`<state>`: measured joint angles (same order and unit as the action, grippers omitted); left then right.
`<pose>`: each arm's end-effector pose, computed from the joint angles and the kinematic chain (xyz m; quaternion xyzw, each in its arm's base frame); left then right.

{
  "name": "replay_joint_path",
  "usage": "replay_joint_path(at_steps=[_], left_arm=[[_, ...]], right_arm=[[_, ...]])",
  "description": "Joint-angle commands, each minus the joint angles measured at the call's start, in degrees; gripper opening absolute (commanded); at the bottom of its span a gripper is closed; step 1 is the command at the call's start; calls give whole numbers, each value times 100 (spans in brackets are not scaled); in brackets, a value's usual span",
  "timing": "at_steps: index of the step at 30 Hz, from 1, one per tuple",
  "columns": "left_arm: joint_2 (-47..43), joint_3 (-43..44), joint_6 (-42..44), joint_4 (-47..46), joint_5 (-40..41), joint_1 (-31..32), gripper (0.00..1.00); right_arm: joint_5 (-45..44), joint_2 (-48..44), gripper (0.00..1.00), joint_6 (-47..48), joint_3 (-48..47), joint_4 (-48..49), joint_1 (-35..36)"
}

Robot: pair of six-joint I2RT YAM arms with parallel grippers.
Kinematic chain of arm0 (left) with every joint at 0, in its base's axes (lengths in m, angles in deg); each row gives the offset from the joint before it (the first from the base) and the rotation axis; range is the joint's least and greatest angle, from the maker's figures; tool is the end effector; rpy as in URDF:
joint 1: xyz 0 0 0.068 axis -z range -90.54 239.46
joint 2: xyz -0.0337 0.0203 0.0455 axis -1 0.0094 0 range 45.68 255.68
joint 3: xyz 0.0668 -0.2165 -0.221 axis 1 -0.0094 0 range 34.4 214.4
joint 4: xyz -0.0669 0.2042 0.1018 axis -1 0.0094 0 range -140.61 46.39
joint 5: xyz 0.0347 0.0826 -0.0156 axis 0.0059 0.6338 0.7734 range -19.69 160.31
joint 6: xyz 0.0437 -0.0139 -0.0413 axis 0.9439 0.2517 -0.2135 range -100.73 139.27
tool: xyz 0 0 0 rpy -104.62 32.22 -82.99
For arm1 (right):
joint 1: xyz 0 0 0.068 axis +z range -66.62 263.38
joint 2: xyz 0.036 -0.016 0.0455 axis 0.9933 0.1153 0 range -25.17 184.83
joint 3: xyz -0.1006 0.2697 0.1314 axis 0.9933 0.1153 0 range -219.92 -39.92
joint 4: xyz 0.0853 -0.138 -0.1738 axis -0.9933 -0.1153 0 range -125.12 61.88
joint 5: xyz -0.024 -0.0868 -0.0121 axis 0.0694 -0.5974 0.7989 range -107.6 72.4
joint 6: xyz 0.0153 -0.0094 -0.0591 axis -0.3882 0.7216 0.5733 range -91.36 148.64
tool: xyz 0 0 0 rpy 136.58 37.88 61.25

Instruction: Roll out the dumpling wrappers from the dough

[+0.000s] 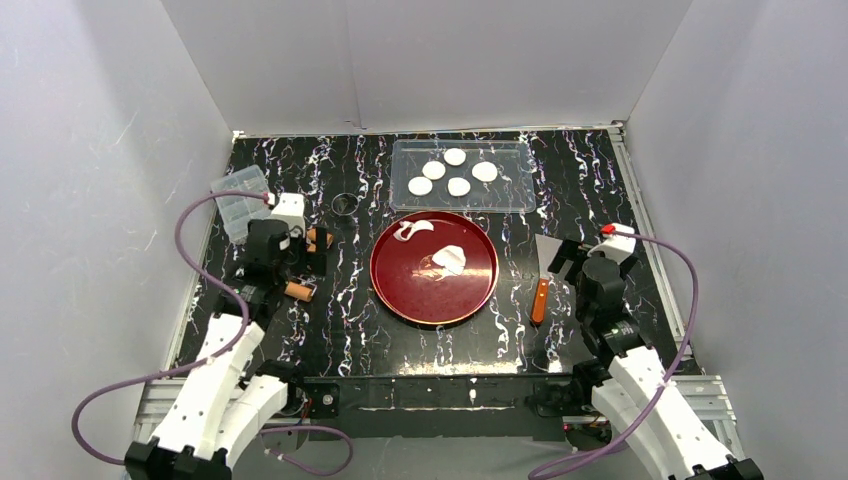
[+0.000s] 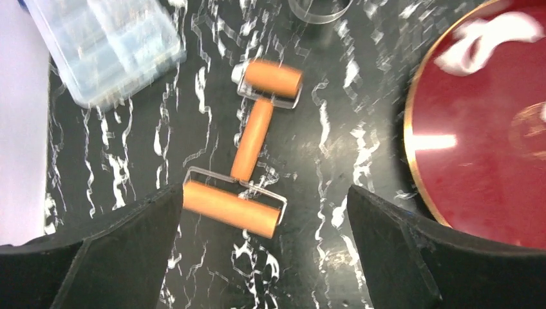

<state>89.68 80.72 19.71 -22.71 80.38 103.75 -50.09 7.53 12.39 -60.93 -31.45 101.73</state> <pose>0.1210 -0.0224 0.3452 0.0617 0.8419 0.0097 0.5360 0.0996 0.0068 0.2653 0.1563 0.7648 -0.0382 0.6239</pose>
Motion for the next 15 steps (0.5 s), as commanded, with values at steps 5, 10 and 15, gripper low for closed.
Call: replay_joint_path(at_steps=[5,10,15], left_arm=[[-577,-1733,-120,-1170,1050,-299,98],[-914,-2175,-217,-1646,1249,-257,98],[-1068,-2513,-274,-2323,1431,-200,98]], right_arm=[[-864,-26,100,59,658,1395,-37],[-1006,169,100,-147,649,1204,-36],[-1054,105,100,-187,640,1094,-39]])
